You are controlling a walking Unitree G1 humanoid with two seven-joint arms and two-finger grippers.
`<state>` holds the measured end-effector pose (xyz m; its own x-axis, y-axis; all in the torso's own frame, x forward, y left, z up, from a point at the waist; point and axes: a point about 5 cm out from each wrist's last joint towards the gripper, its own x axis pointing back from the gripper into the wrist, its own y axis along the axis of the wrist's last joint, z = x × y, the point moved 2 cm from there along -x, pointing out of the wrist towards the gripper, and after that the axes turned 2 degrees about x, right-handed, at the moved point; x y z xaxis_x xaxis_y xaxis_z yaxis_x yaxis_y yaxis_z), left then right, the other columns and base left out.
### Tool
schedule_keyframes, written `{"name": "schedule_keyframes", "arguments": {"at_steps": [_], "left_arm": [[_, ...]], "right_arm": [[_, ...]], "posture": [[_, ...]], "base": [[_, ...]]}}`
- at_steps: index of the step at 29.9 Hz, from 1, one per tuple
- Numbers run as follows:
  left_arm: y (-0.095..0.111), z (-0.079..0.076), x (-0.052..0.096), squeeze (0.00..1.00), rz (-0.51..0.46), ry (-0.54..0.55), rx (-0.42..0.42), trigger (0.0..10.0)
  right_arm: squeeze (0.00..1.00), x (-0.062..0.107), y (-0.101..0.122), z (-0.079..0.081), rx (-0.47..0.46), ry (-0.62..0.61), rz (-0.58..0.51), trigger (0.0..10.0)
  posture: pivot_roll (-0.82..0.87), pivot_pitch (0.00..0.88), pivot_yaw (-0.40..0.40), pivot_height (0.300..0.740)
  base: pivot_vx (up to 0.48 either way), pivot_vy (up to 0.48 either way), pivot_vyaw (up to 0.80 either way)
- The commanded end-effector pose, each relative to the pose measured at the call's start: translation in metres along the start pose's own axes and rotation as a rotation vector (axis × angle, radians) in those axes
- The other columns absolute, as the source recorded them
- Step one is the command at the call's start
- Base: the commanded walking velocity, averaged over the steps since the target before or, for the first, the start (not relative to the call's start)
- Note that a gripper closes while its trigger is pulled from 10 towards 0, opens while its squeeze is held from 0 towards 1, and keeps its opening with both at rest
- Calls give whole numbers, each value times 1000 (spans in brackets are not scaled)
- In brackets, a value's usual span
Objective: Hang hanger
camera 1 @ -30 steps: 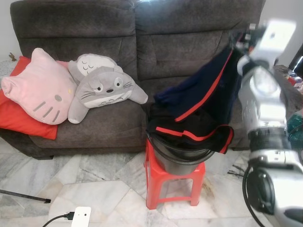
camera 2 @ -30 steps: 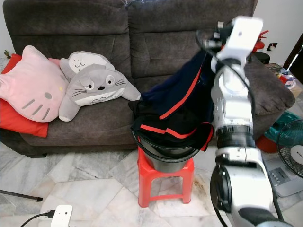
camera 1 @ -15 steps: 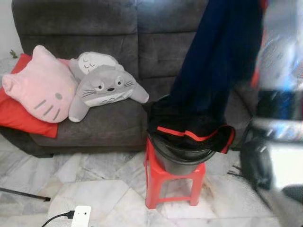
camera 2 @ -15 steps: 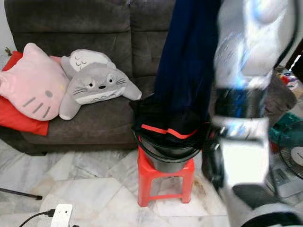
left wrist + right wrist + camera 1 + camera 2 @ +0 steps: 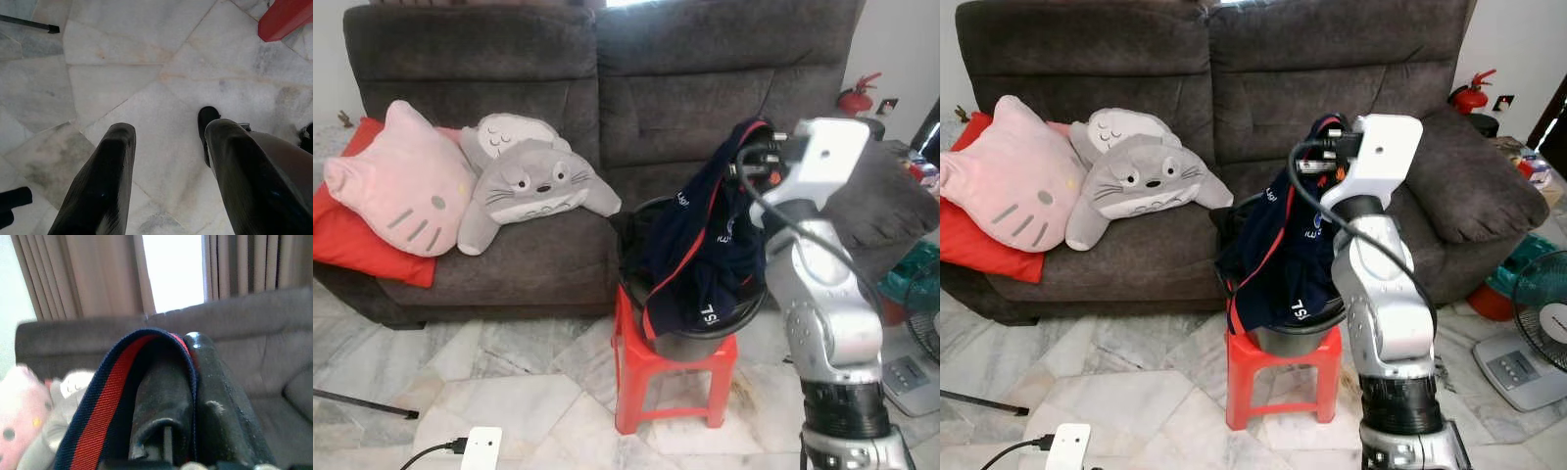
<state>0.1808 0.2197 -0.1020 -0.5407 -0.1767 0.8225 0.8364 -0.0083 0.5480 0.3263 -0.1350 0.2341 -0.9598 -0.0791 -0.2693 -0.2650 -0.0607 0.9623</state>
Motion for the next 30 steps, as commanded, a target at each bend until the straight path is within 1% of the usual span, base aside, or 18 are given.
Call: {"name": "schedule_keyframes", "arguments": {"at_steps": [1, 3, 4, 5, 6, 7, 8, 12, 18, 22, 30], "left_arm": [[-8, 2, 1, 0, 26, 4, -23, 10000], [-8, 2, 1, 0, 27, 5, -25, 10000], [-8, 2, 1, 0, 28, 5, -26, 10000], [-8, 3, 1, 0, 28, 6, -27, 10000], [-9, 3, 1, 0, 28, 7, -26, 10000], [-9, 3, 1, 0, 28, 7, -25, 10000], [-9, 3, 1, 0, 28, 8, -25, 10000], [-10, 4, 2, 0, 27, 9, -29, 10000], [-12, 8, 2, 0, 31, 9, -41, 10000], [-13, 8, 2, 0, 33, 9, -38, 10000], [-15, 7, 3, 0, 38, 6, -36, 10000]], "right_arm": [[0, 10, -11, 6, 17, 4, 53, 0], [0, 19, -27, 7, 18, -12, 124, 0], [0, 24, -35, 7, 18, -20, 155, 1647], [0, 25, -37, 7, 16, -21, 162, 1647], [0, 26, -40, 6, 23, -28, 178, 9608], [0, 27, -43, 6, 29, -33, 189, 9608], [0, 28, -44, 6, 32, -36, 195, 10000], [0, 27, -45, 3, 40, -55, 194, 10000], [0, 19, -38, 1, 53, -80, 165, 10000], [0, 15, -35, -2, 59, -81, 149, 10000], [0, 10, -31, -1, 58, -81, 136, 10000]], "posture": [[-103, 0, 24, 740], [-103, 0, 24, 740], [-100, 0, 24, 740], [-100, 0, 24, 740], [-98, 0, 25, 740], [-98, 0, 25, 740], [-97, 0, 26, 740], [-94, 0, 28, 740], [-90, 0, 40, 740], [-68, 0, 28, 740], [-70, 0, 27, 740]], "base": [[0, 0, 0], [0, 0, 0], [0, 0, 0], [0, 0, 0], [0, 0, 0], [0, 0, 0], [0, 0, 0], [0, 0, 0], [0, 0, 0], [0, 0, 0], [0, 0, 0]]}}
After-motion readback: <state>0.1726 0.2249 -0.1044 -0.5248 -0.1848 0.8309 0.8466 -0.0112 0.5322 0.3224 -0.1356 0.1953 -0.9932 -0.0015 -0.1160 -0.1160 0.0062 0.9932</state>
